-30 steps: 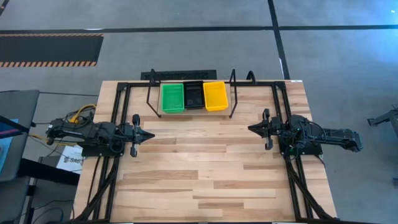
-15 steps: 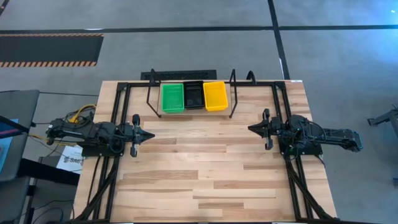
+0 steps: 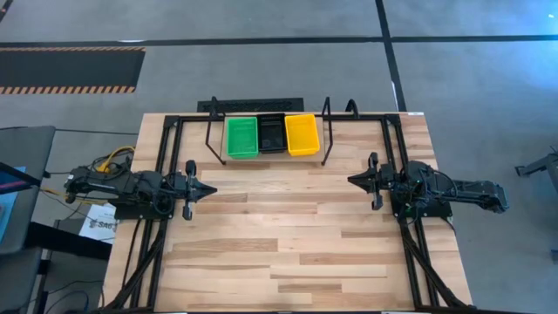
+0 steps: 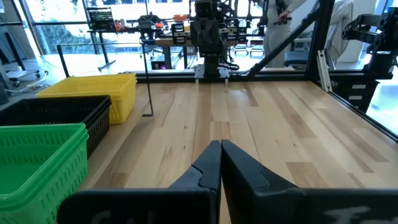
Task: Stack baskets on shelf by color
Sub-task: Return to Home Position
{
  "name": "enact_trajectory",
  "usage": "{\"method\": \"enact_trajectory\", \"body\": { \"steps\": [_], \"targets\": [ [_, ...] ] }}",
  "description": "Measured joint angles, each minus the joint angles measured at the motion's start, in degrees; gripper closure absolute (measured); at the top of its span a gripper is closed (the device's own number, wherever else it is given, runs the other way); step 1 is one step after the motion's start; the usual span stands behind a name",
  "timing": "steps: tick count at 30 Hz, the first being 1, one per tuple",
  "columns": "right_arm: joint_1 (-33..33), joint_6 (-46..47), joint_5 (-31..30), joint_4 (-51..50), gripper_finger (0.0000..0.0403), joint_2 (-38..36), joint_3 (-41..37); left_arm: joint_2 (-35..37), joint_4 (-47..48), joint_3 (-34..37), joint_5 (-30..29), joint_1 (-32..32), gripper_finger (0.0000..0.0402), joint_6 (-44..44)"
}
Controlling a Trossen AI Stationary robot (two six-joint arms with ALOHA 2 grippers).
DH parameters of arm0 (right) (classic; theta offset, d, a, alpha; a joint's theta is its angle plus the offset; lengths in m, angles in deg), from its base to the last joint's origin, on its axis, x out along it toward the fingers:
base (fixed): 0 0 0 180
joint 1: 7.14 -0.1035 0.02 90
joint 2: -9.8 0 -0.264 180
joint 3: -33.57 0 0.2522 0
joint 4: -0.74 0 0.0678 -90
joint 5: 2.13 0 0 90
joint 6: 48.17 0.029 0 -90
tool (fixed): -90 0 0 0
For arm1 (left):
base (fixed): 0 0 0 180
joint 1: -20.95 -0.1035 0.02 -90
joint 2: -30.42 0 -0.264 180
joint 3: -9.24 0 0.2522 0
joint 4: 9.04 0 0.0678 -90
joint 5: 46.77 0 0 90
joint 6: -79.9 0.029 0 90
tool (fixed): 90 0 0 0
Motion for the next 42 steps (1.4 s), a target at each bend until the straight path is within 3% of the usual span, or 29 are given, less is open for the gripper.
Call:
{"method": "enact_trajectory", "body": {
  "steps": [42],
  "targets": [
    [0.0, 0.0, 0.0, 0.0, 0.0359, 0.0, 0.0, 0.0, 0.0, 0.0, 0.0, 0.0, 0.0401, 0.0]
  ]
}}
